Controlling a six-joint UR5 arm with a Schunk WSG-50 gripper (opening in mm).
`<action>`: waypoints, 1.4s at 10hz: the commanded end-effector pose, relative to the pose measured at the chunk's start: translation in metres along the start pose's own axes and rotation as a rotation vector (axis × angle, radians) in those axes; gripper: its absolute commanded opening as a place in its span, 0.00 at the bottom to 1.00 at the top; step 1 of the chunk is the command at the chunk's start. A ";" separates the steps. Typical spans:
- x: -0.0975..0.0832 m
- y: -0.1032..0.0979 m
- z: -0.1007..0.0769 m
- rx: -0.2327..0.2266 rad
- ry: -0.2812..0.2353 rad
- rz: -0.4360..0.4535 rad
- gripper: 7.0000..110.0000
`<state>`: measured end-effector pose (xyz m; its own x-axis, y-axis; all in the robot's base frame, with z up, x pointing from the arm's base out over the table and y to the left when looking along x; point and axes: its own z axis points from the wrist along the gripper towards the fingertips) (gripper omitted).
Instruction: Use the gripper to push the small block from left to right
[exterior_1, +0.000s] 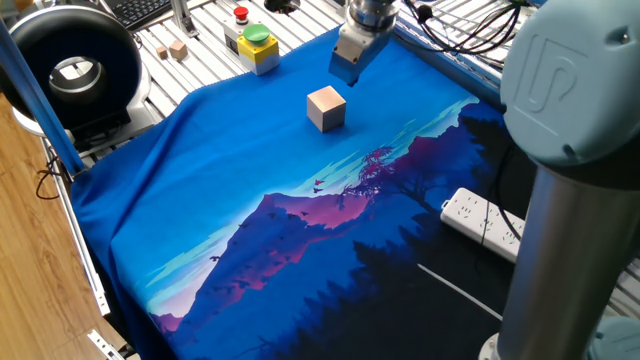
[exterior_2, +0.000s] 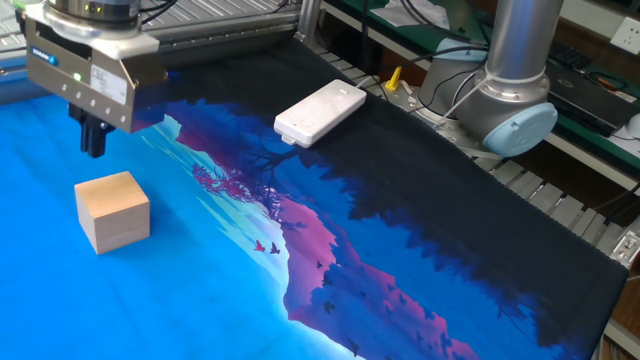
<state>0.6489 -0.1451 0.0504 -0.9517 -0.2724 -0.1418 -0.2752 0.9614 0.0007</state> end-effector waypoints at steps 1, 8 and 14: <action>-0.006 0.000 0.007 -0.005 -0.011 0.008 0.00; -0.016 0.019 0.020 -0.031 -0.006 0.048 0.00; -0.022 0.027 0.031 -0.029 -0.011 0.058 0.00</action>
<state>0.6635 -0.1178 0.0255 -0.9620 -0.2312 -0.1450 -0.2376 0.9709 0.0288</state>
